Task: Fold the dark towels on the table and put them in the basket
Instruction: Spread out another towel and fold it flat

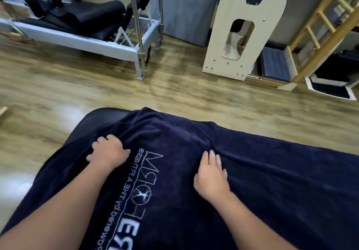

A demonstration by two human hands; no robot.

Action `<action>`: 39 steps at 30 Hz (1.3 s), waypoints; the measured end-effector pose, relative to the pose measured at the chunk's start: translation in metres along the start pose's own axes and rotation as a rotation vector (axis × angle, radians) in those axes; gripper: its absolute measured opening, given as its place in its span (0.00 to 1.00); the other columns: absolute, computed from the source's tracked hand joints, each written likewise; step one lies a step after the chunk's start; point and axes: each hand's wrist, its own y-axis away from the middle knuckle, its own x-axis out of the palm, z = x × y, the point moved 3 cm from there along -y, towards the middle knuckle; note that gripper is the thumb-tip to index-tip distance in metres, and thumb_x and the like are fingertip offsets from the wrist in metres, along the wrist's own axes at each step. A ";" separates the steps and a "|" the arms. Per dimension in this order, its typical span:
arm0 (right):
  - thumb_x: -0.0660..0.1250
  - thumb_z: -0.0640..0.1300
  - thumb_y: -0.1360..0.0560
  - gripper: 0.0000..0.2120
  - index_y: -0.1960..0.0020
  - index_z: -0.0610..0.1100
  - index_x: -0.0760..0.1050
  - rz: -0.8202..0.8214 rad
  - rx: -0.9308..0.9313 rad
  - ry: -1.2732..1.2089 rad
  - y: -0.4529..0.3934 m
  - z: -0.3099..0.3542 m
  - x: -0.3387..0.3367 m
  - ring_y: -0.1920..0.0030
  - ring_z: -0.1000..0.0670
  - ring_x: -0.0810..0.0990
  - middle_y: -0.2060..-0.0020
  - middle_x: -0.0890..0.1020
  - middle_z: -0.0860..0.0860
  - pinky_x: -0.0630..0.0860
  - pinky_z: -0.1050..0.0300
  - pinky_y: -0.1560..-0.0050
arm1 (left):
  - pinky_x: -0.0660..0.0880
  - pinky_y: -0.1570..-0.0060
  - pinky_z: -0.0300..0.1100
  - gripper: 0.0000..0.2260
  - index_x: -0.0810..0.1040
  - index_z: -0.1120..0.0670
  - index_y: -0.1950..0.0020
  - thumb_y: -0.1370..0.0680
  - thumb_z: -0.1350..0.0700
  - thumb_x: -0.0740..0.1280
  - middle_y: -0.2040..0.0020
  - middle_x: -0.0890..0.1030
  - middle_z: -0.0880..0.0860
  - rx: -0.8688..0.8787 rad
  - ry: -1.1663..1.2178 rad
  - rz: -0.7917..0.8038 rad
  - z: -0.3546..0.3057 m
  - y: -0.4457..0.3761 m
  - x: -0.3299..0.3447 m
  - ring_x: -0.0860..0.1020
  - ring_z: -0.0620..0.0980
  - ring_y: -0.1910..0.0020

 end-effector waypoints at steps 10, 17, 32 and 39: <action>0.66 0.49 0.30 0.22 0.37 0.50 0.75 -0.173 -0.506 0.097 0.087 0.089 0.061 0.34 0.42 0.73 0.35 0.75 0.49 0.71 0.35 0.34 | 0.69 0.61 0.46 0.14 0.70 0.52 0.66 0.26 0.55 0.73 0.65 0.75 0.50 0.347 0.436 0.089 0.005 0.010 -0.023 0.76 0.52 0.60; 0.58 0.53 0.22 0.32 0.21 0.54 0.52 -0.167 -0.711 -0.112 0.130 0.125 0.049 0.41 0.45 0.77 0.36 0.74 0.50 0.77 0.47 0.42 | 0.73 0.58 0.44 0.13 0.71 0.54 0.64 0.32 0.60 0.75 0.65 0.76 0.53 0.528 0.755 0.621 -0.030 0.055 -0.023 0.77 0.52 0.62; 0.53 0.70 0.22 0.28 0.61 0.48 0.75 0.133 0.091 -0.338 0.156 0.063 0.023 0.46 0.39 0.81 0.50 0.83 0.45 0.75 0.50 0.50 | 0.78 0.43 0.40 0.33 0.70 0.50 0.24 0.26 0.73 0.60 0.28 0.72 0.47 0.875 0.144 0.544 -0.121 0.115 0.032 0.70 0.45 0.29; 0.65 0.42 0.25 0.04 0.52 0.48 0.73 0.043 0.411 -0.099 0.185 -0.067 0.022 0.47 0.43 0.82 0.46 0.82 0.46 0.74 0.54 0.55 | 0.66 0.27 0.51 0.49 0.47 0.50 0.17 0.27 0.55 0.78 0.17 0.49 0.51 0.994 -0.018 0.164 -0.178 0.157 0.043 0.60 0.56 0.20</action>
